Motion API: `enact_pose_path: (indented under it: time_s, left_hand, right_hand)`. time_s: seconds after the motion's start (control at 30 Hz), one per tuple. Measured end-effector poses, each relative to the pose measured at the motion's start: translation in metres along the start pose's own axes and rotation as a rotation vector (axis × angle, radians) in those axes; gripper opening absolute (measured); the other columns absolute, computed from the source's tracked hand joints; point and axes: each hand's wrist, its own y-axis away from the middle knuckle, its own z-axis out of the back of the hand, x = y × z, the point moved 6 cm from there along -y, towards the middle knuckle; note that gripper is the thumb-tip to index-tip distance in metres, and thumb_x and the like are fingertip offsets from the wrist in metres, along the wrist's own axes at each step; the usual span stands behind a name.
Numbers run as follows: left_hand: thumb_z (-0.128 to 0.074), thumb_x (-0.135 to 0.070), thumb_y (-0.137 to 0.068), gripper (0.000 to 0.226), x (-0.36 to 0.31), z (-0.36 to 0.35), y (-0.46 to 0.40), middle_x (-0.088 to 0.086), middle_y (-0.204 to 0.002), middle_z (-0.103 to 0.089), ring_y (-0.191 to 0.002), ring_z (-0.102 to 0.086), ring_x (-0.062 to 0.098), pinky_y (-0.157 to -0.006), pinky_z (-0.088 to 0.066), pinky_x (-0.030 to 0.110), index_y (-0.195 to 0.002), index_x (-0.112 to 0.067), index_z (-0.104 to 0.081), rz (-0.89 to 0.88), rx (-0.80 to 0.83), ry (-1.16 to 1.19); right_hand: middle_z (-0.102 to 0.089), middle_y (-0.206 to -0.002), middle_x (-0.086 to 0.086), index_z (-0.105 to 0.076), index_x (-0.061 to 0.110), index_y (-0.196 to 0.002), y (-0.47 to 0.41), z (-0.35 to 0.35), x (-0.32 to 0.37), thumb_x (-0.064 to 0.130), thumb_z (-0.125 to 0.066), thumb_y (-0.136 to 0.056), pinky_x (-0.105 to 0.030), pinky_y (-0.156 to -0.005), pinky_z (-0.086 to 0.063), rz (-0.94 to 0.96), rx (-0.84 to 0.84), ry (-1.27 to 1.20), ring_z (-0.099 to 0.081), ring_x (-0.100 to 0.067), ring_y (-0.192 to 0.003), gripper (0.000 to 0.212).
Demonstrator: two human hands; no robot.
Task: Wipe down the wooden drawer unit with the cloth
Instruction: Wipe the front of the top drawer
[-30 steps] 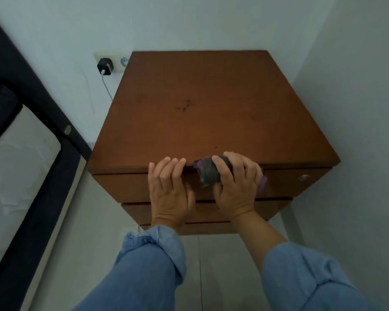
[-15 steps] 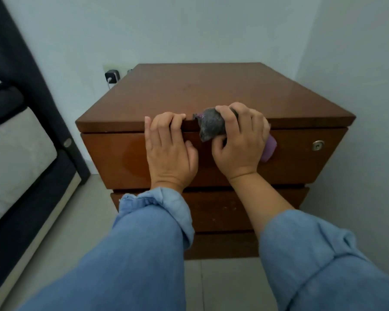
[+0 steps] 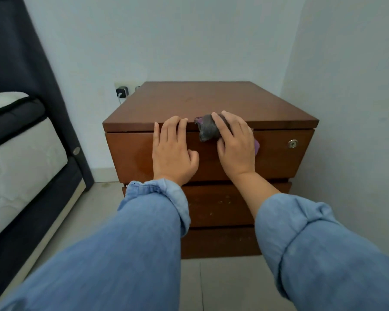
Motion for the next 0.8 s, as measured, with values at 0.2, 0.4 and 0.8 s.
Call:
enact_pose_path:
  time_s: [0.2,0.4,0.8]
  left_hand:
    - [-0.051,-0.022,-0.069,0.07,0.001,-0.007,0.003,0.015,-0.139,-0.042,-0.135,-0.033,0.03,-0.119,-0.01,0.048,-0.136,-0.006,-0.041,-0.008,-0.062,0.012]
    - [-0.051,-0.023,-0.067,0.076,0.002,-0.021,0.002,0.017,-0.142,-0.038,-0.139,-0.027,0.032,-0.119,-0.003,0.05,-0.139,-0.004,-0.037,-0.002,-0.082,-0.023]
    - [-0.042,-0.029,-0.071,0.074,-0.017,-0.011,0.0,0.013,-0.142,-0.038,-0.14,-0.027,0.025,-0.117,0.005,0.056,-0.14,-0.003,-0.036,-0.019,0.033,-0.126]
  right_hand:
    - [-0.038,-0.145,0.0,-0.039,0.027,-0.14,0.022,-0.017,-0.007,0.011,-0.048,-0.092,-0.043,-0.092,-0.04,0.089,-0.123,0.086,-0.037,-0.024,-0.122,0.051]
    - [-0.031,-0.144,0.001,-0.036,0.028,-0.139,0.057,-0.044,-0.021,0.001,-0.043,-0.089,-0.039,-0.088,-0.034,0.172,-0.134,0.144,-0.037,-0.026,-0.116,0.057]
    - [-0.055,-0.122,-0.005,-0.05,0.024,-0.122,0.123,-0.029,-0.052,-0.005,-0.07,-0.065,-0.041,-0.08,-0.047,0.187,0.158,0.036,-0.042,-0.026,-0.103,0.067]
